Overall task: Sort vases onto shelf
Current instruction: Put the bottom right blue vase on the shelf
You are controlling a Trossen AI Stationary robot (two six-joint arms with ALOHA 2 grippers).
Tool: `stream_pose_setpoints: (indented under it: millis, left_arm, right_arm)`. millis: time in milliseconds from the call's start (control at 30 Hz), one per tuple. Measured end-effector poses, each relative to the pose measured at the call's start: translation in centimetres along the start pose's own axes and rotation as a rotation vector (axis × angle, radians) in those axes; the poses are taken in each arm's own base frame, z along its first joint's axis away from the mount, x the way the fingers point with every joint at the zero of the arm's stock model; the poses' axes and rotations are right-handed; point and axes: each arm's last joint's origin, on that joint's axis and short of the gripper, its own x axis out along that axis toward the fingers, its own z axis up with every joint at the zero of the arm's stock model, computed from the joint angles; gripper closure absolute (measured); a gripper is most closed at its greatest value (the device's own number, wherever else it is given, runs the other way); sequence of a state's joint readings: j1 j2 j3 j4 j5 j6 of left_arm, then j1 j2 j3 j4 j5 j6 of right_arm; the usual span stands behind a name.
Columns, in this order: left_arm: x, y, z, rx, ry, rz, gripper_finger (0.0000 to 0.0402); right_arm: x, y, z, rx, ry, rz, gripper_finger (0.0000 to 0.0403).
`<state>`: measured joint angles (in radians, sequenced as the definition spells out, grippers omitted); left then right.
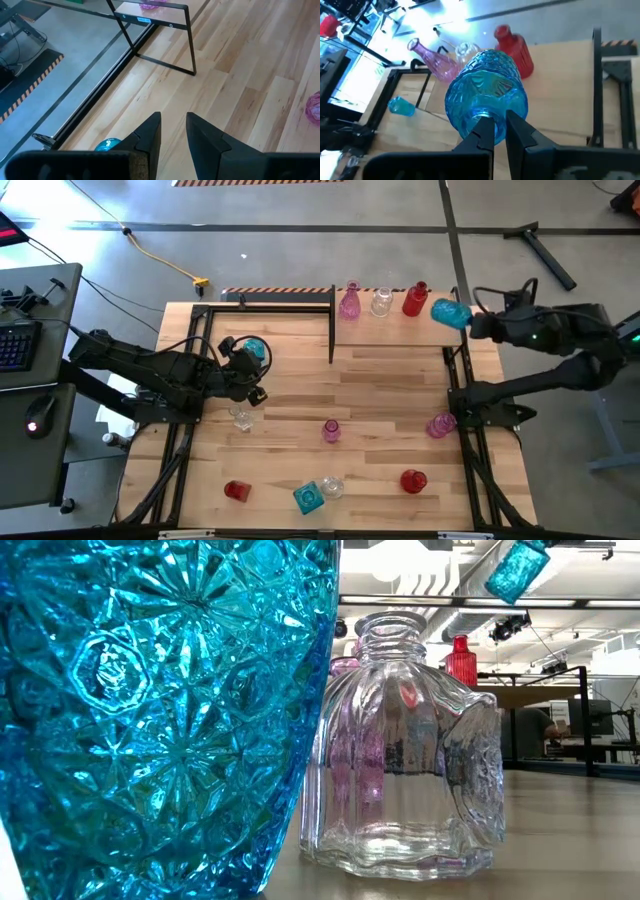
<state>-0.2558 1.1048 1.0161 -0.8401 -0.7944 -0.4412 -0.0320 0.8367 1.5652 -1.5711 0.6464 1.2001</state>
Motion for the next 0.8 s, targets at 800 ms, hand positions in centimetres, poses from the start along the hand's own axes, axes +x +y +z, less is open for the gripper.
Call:
stream_pose_setpoints:
  millis: [800]
  left_arm:
    - [0.0,0.0,0.0,-0.001,0.0,0.0,0.0319]
  right_arm:
    - [2.9,5.2,5.0,-0.379,-0.118,-0.325,0.0402]
